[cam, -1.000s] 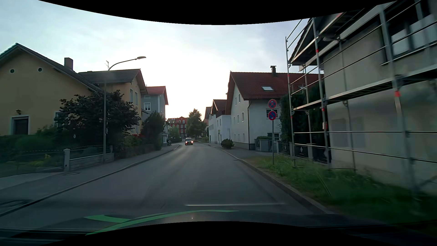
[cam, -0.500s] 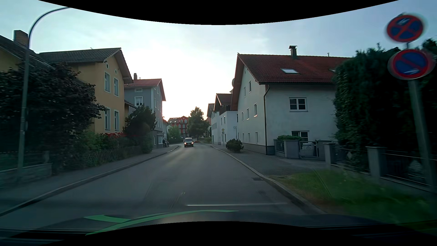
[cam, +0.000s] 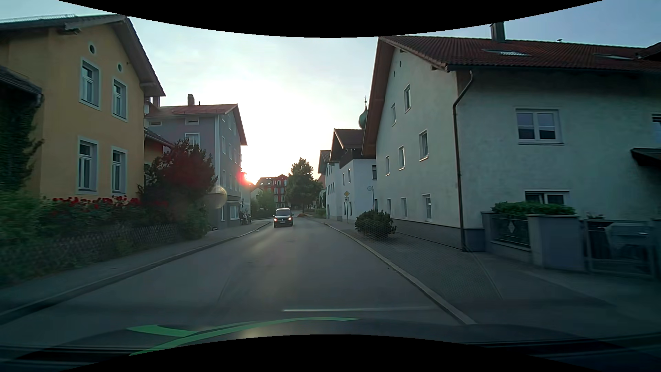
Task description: Follow the waypoints while adhering to traffic rules and regulations
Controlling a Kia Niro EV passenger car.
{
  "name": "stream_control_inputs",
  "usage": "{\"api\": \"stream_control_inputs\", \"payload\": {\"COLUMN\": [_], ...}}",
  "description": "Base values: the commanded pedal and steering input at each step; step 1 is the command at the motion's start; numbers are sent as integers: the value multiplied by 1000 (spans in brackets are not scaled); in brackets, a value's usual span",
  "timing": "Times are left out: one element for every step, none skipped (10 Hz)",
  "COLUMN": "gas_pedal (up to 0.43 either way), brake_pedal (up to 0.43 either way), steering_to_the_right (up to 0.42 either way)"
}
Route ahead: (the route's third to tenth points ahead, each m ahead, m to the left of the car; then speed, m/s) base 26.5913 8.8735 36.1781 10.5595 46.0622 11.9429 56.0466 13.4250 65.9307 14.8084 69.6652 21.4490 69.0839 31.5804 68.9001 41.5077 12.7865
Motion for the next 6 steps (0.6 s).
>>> {"api": "stream_control_inputs", "payload": {"gas_pedal": [0, 0, 0, 0, 0, 0], "brake_pedal": [0, 0, 0, 0, 24, 79], "steering_to_the_right": [-19, -20, -20, -21, -21, -19]}}
